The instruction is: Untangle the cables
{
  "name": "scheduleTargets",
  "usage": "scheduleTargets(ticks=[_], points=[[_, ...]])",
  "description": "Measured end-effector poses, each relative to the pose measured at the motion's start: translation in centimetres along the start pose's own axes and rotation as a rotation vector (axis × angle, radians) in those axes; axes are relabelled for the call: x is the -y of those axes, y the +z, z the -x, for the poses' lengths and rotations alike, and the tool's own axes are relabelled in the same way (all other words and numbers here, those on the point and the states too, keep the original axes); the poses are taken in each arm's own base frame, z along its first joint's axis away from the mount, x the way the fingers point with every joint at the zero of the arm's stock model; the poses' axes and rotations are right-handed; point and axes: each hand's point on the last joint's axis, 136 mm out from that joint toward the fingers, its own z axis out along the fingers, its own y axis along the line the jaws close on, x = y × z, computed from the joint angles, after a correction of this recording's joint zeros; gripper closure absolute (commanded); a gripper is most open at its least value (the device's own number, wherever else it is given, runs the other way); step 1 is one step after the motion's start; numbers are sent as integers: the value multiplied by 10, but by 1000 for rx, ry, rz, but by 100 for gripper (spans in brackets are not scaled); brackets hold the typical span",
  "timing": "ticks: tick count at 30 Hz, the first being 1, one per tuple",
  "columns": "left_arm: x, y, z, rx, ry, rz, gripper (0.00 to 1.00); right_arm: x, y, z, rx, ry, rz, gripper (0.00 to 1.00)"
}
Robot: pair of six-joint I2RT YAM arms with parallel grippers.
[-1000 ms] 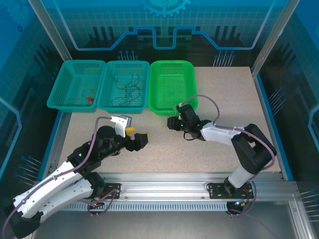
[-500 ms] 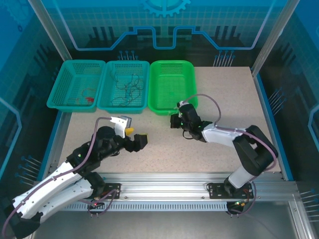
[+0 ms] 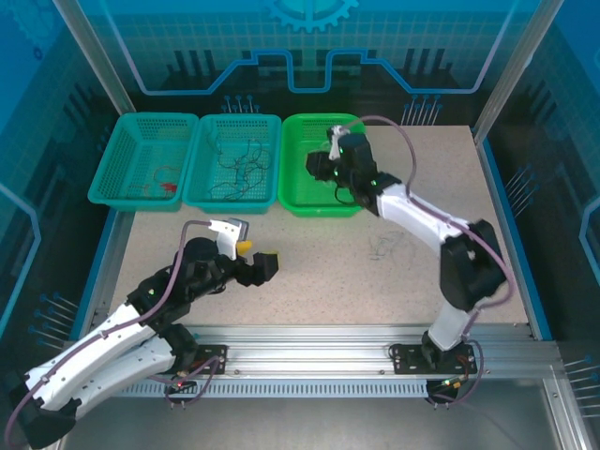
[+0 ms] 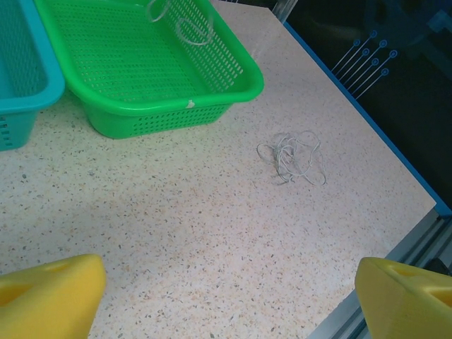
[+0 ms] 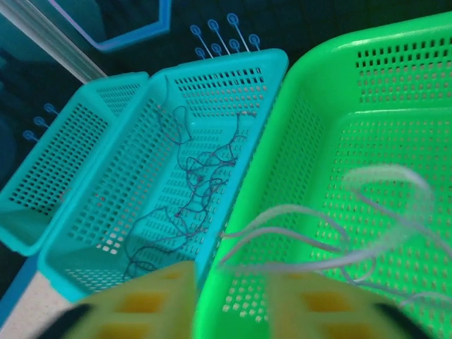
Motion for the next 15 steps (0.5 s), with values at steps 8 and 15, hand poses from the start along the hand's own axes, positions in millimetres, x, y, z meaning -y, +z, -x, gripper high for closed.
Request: scheduleTargets(ticks=[8,15], points=[[0,0,0,-1,-1,-1,8,21,-20,-27,-149,15,-45,30],[11,6,0,-5,2,-61,7,26,-157,-39,3,36,-85,31]])
